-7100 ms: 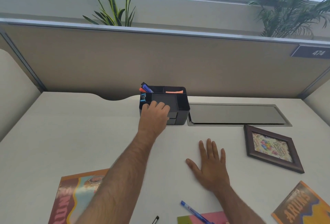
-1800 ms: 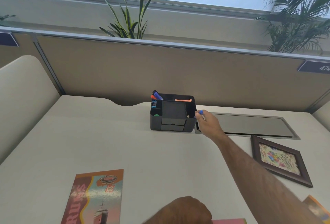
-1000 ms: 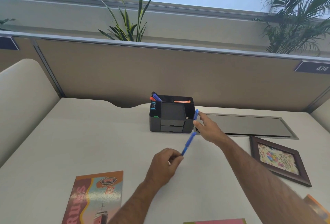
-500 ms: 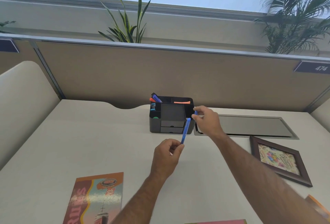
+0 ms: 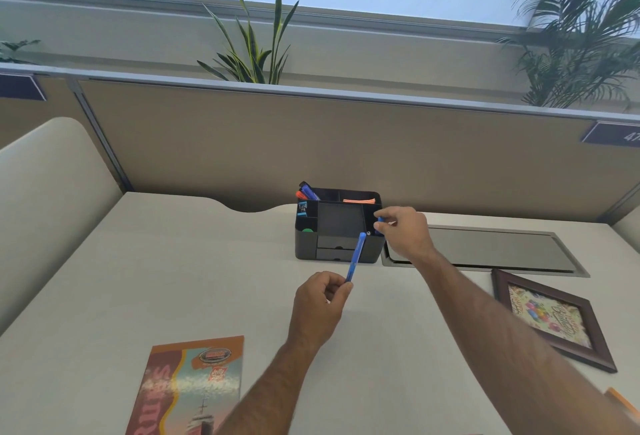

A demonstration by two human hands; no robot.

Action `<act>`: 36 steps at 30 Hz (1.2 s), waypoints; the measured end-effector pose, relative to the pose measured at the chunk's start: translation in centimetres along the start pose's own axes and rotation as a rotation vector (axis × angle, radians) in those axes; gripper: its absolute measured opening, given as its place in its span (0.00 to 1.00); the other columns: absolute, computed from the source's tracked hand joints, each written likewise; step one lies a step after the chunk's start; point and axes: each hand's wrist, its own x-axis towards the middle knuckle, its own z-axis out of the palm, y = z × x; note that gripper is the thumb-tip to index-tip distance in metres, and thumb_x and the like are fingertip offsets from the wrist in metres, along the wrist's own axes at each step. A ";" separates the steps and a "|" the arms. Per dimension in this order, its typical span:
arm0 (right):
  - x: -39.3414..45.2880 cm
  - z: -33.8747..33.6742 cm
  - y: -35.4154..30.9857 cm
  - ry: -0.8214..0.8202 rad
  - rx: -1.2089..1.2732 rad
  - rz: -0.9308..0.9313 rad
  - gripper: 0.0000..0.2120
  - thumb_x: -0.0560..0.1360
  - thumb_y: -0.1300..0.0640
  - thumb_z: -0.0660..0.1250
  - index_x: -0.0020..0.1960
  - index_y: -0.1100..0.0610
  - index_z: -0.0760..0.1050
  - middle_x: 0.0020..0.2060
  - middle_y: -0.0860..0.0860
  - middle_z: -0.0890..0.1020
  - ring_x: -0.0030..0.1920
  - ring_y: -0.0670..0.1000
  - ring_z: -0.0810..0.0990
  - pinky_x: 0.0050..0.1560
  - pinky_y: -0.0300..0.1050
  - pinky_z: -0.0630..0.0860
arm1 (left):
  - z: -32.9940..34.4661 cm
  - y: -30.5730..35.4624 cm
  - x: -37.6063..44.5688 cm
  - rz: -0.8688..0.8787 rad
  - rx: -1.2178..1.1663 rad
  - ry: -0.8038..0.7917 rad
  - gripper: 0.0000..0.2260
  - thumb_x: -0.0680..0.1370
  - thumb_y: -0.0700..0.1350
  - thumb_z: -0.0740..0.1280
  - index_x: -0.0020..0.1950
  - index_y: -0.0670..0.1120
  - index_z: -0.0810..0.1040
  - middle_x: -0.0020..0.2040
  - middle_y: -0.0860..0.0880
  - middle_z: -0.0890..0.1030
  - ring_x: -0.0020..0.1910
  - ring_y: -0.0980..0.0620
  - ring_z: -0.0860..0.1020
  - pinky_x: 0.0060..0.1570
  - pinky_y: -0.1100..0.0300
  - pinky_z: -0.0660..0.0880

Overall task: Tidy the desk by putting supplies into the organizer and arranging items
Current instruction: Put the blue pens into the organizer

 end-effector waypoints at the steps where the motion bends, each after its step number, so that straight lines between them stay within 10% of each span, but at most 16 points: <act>1: -0.2 0.0 0.0 -0.003 -0.013 -0.005 0.13 0.75 0.56 0.71 0.59 0.55 0.82 0.54 0.51 0.85 0.51 0.49 0.83 0.57 0.43 0.77 | 0.0 0.0 0.0 -0.001 -0.002 0.004 0.04 0.76 0.48 0.71 0.47 0.48 0.80 0.41 0.54 0.81 0.39 0.55 0.79 0.37 0.70 0.76; 9: -3.9 -0.8 0.0 0.154 0.324 0.025 0.08 0.73 0.53 0.73 0.51 0.52 0.83 0.46 0.48 0.86 0.41 0.48 0.82 0.47 0.50 0.81 | 0.3 0.7 -0.1 0.022 -0.021 0.027 0.05 0.76 0.48 0.72 0.46 0.48 0.80 0.40 0.55 0.80 0.38 0.56 0.78 0.36 0.71 0.74; 16: -7.6 -1.4 -1.2 -0.163 0.572 -0.102 0.13 0.73 0.60 0.73 0.57 0.57 0.80 0.39 0.55 0.86 0.36 0.55 0.84 0.36 0.47 0.82 | 0.9 1.2 0.1 0.073 0.027 -0.037 0.06 0.76 0.49 0.71 0.48 0.47 0.80 0.41 0.52 0.81 0.39 0.53 0.79 0.39 0.67 0.77; 28: -4.6 -4.8 -0.7 0.324 0.776 -0.097 0.09 0.73 0.69 0.70 0.52 0.61 0.80 0.40 0.64 0.84 0.38 0.56 0.84 0.35 0.46 0.81 | 1.8 1.0 -2.1 0.069 0.025 -0.167 0.13 0.74 0.50 0.72 0.57 0.54 0.75 0.44 0.57 0.79 0.39 0.57 0.79 0.42 0.62 0.78; 36: -2.1 -3.2 -0.2 0.521 0.536 -0.123 0.10 0.73 0.64 0.71 0.53 0.54 0.82 0.41 0.51 0.84 0.42 0.44 0.84 0.48 0.48 0.83 | 3.8 -2.9 -4.2 0.400 0.820 -0.255 0.28 0.72 0.66 0.57 0.61 0.51 0.79 0.62 0.50 0.80 0.62 0.47 0.78 0.61 0.43 0.72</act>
